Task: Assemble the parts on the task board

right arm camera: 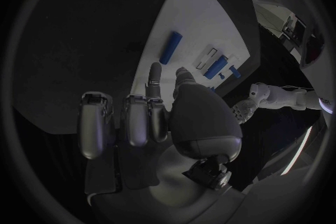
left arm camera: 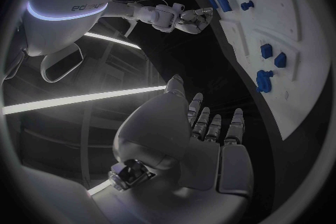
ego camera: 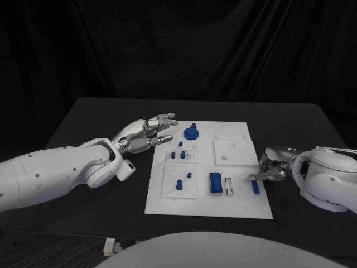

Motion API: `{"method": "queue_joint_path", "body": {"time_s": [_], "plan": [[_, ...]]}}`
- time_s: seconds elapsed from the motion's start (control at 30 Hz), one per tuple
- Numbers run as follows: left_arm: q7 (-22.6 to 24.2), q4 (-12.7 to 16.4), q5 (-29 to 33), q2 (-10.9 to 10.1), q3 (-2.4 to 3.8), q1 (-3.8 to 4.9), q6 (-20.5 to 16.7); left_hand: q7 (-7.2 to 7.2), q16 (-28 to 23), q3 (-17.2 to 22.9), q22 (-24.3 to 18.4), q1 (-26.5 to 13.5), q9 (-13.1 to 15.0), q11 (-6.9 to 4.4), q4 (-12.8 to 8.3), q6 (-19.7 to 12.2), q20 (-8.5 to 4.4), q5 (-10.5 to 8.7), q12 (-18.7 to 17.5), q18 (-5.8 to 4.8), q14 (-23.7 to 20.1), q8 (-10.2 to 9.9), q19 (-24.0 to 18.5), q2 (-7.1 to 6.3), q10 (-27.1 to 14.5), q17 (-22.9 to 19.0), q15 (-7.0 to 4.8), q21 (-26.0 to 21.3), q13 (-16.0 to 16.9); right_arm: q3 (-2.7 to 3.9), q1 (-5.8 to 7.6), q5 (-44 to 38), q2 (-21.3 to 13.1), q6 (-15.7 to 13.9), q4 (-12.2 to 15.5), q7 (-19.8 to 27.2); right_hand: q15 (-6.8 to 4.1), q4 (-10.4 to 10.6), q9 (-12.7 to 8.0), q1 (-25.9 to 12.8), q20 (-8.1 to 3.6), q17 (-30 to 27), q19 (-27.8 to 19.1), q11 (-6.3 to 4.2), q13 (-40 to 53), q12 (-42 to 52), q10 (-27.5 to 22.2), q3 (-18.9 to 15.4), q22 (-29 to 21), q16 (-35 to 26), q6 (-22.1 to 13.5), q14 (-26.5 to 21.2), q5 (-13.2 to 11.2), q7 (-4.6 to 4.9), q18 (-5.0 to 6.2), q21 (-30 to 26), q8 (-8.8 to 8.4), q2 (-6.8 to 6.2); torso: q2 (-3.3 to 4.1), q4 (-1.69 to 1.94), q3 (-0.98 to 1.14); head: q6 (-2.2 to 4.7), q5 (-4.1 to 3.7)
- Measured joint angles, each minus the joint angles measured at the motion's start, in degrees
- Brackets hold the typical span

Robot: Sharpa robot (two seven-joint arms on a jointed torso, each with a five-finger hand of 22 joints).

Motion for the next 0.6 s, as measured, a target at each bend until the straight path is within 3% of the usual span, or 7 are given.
{"method": "queue_joint_path", "body": {"time_s": [0.3,0.4,0.6], "plan": [[0.0,0.0,0.0,0.0,0.00,0.00,0.1,0.00,0.0,0.0,0.0,0.0,0.0,0.00,0.0,0.0,0.00,0.00,0.0,0.00,0.0,0.0,0.0,0.00,0.0,0.0,0.00,0.0,0.0,0.00,-0.91,-0.1,1.1,2.1,-0.9,-0.6,0.00,-0.6,-1.0,1.2,0.00,-0.3,0.0,0.21,0.0,-0.2,0.2,0.2,0.0,-0.5,-0.4,0.0,0.8,0.38,0.01,-0.4,-1.80,0.15,0.03,-0.01,0.00,0.00,0.06],[0.0,0.0,0.0,0.1,0.00,0.00,0.2,0.00,0.0,0.0,0.0,0.0,0.0,0.00,0.0,0.0,0.00,0.00,0.0,0.00,0.0,0.0,0.0,0.00,0.0,0.0,0.00,0.0,0.0,0.00,-1.26,-0.1,1.5,2.6,-1.2,-0.7,0.42,-1.3,-1.9,2.2,0.00,-0.8,0.0,0.21,0.0,-0.5,0.2,0.5,0.0,-0.7,-0.6,0.0,2.1,0.59,0.01,-0.6,-2.95,0.55,0.03,-0.01,0.00,0.00,0.07],[0.0,0.0,0.0,0.1,-0.01,0.00,0.3,0.00,0.0,0.0,0.0,0.0,0.0,0.16,0.0,0.0,0.00,0.00,0.0,0.00,0.0,0.0,0.0,0.00,0.2,0.0,0.00,0.0,0.0,0.05,-1.60,-0.2,2.1,2.9,-1.7,-0.8,0.42,-1.7,-2.4,2.7,0.00,-1.5,0.0,0.61,0.0,-0.9,0.2,0.6,0.0,-1.1,-0.6,0.0,2.7,0.59,0.01,-1.2,-3.61,0.57,0.02,-0.01,-0.01,0.00,0.08]]}}
